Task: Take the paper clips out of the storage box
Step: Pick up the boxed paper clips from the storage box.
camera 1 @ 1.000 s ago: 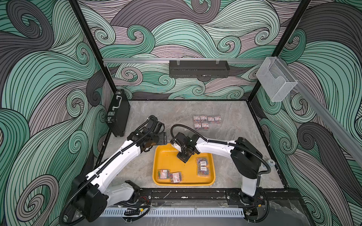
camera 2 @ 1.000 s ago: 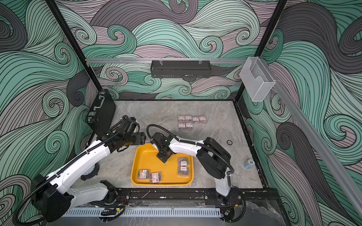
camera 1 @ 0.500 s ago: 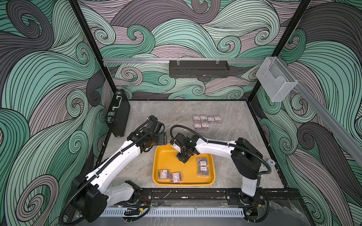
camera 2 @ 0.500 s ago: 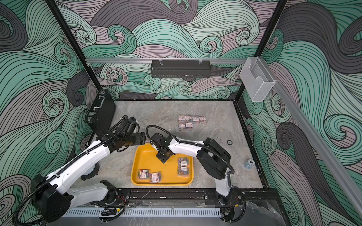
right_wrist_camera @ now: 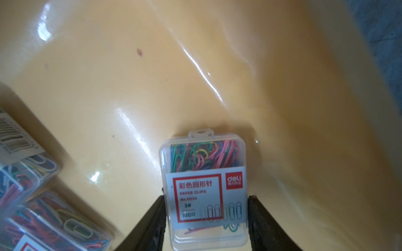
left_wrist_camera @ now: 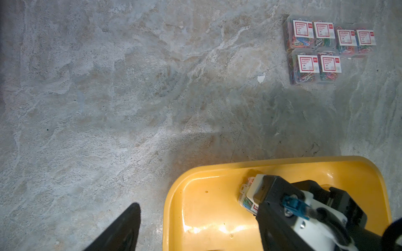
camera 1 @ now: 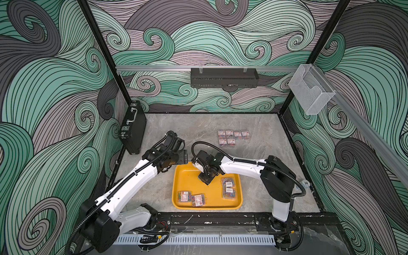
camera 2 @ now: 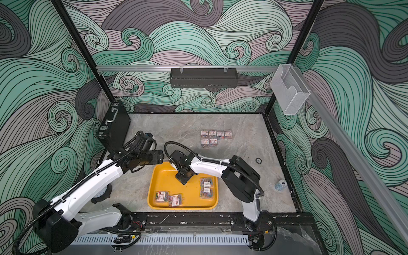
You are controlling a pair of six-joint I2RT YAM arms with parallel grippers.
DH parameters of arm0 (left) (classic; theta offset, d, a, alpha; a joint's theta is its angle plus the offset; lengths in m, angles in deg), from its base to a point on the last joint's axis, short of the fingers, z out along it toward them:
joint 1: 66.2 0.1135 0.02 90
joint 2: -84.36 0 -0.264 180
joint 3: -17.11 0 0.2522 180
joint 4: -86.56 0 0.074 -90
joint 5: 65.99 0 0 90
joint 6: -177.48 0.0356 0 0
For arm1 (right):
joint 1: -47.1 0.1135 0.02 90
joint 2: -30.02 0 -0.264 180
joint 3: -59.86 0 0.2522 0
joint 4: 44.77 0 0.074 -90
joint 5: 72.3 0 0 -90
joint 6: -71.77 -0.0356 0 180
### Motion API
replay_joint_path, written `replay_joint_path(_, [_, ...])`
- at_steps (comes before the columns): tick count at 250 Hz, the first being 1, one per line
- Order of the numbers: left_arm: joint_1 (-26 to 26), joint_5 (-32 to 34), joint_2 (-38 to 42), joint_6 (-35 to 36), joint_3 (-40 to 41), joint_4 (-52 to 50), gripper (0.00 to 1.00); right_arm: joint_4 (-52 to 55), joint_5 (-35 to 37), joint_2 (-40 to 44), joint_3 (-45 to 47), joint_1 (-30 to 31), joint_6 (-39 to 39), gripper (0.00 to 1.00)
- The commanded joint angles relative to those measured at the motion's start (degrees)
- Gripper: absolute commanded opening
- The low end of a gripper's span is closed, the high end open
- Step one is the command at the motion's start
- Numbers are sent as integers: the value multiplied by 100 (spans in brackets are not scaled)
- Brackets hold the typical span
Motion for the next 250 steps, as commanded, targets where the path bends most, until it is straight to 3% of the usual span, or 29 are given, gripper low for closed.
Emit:
replay_joint_path(1, [46,-57,94,4,4,-207,83,58,-38,5,-52,32,-39,58])
replay_joint_path(120, [44,-129,104,14,-19,-226,83,20,-25,-130,-80,32,-29,60])
replay_joint_path(170, [43,-156,139,13,-21,-243,83,53,-78,-31,-53,32,27,50])
replay_joint_path(250, [48,-353,244,47,-16,-149,82,139,119,702,122,-8,191,46])
